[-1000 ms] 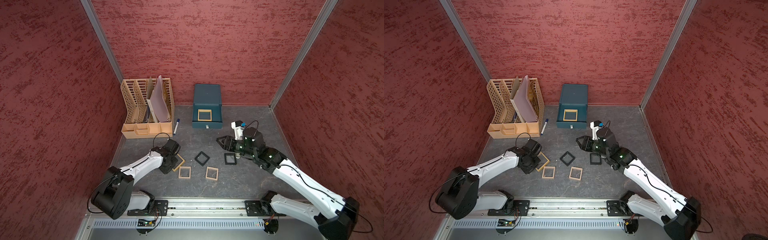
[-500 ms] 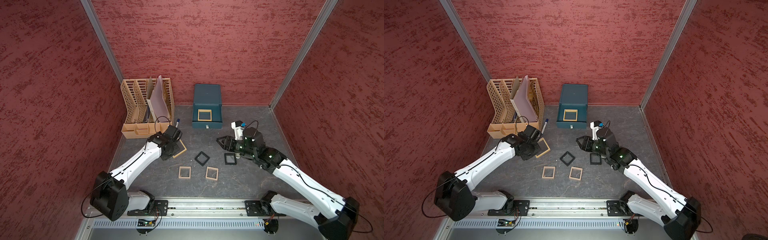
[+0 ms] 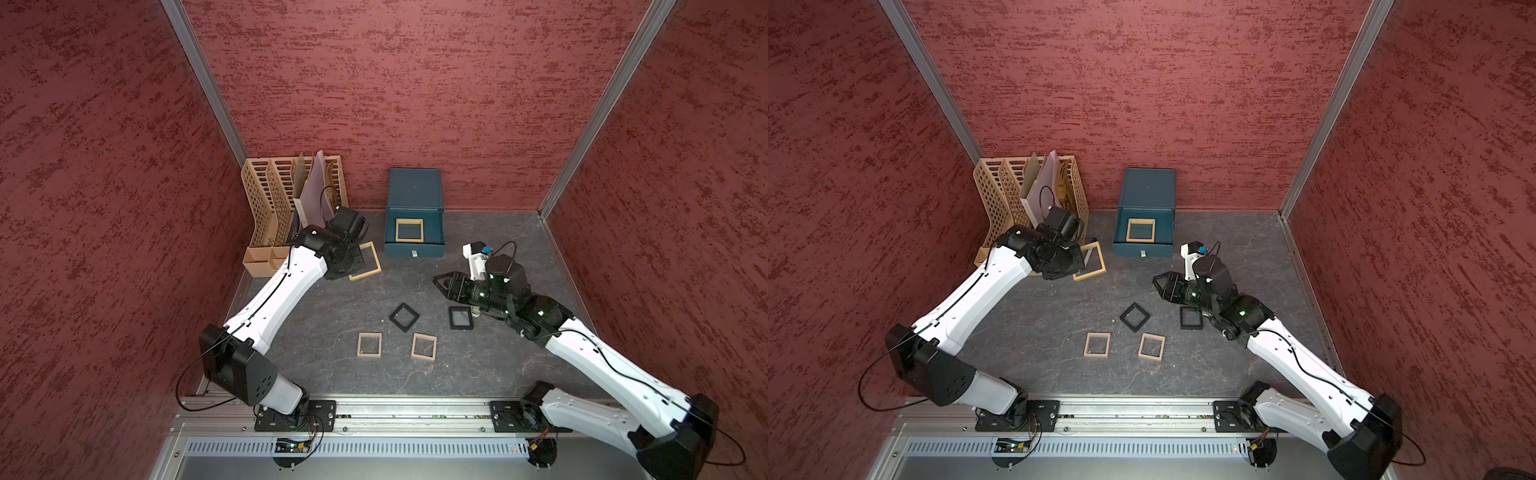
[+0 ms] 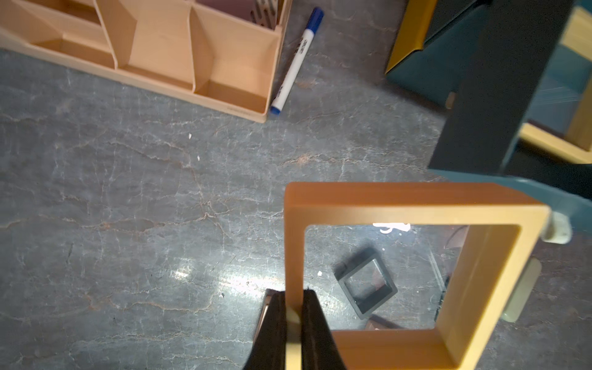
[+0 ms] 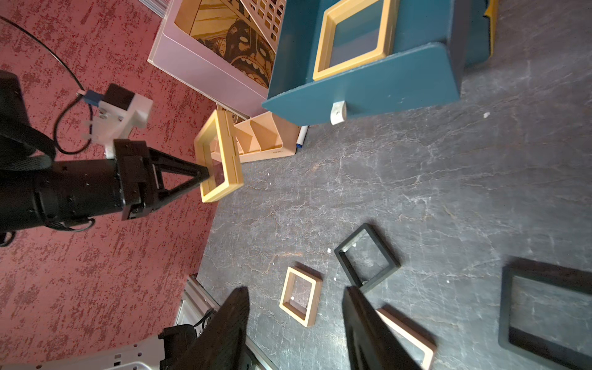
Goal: Place the brooch boxes into the drawer by color
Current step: Place the brooch box in the drawer.
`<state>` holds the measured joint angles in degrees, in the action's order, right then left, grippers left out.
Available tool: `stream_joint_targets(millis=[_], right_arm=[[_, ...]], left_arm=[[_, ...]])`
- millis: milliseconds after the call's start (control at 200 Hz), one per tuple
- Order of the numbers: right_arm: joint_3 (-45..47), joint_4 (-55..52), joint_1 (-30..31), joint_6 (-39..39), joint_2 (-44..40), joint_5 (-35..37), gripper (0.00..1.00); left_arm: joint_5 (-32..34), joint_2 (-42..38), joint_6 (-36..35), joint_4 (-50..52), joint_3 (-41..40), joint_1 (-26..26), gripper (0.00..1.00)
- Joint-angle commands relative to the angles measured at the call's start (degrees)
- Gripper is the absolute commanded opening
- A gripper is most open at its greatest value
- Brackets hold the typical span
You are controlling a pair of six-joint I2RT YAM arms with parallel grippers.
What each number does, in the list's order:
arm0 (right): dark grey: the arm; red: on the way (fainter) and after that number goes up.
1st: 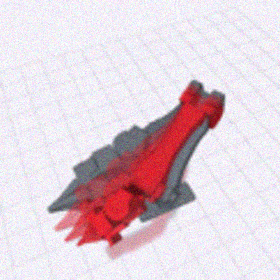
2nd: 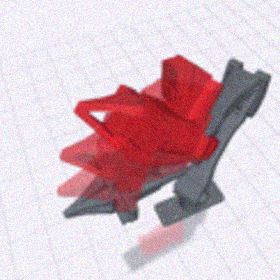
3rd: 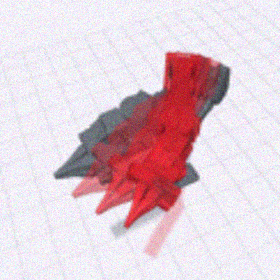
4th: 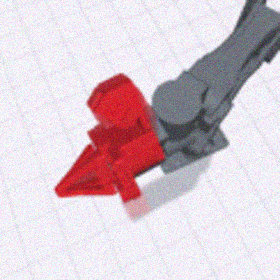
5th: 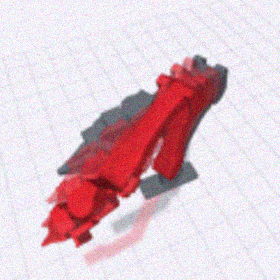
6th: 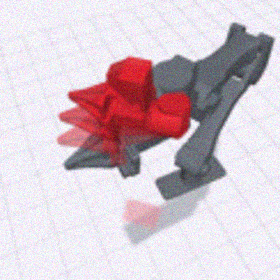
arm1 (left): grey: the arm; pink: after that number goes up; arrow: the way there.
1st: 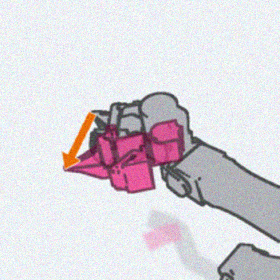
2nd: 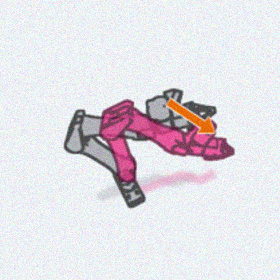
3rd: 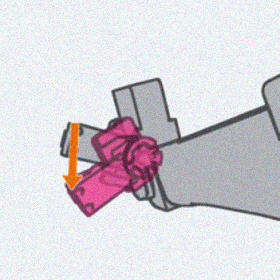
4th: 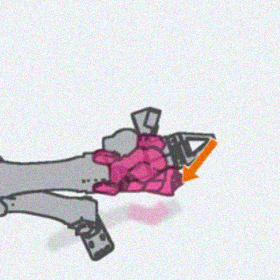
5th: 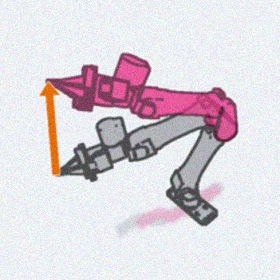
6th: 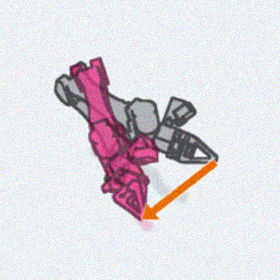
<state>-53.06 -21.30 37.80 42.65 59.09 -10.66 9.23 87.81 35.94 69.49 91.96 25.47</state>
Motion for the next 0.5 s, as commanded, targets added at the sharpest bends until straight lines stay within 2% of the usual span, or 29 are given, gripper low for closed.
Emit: stream_joint_targets(millis=[0,175,361,491], right_arm=[[-0.8,-0.5,0.8,0.3,-0.7,1.2,0.52],[-0.6,-0.5,0.8,0.3,-0.6,1.5,0.52],[2.0,3.4,0.8,0.5,-2.1,0.2,0.52],[2.7,2.7,0.8,0.2,-4.1,2.3,0.52]], left_arm=[[-2.1,2.5,-6.2,4.1,6.2,-0.7,0.0],[-4.2,8.4,-9.6,8.7,16.7,-0.9,0.0],[-7.3,13.6,-9.4,9.8,25.8,-0.7,0.0],[-8.5,18.4,-9.7,10.9,33.3,0.5,0.0]])
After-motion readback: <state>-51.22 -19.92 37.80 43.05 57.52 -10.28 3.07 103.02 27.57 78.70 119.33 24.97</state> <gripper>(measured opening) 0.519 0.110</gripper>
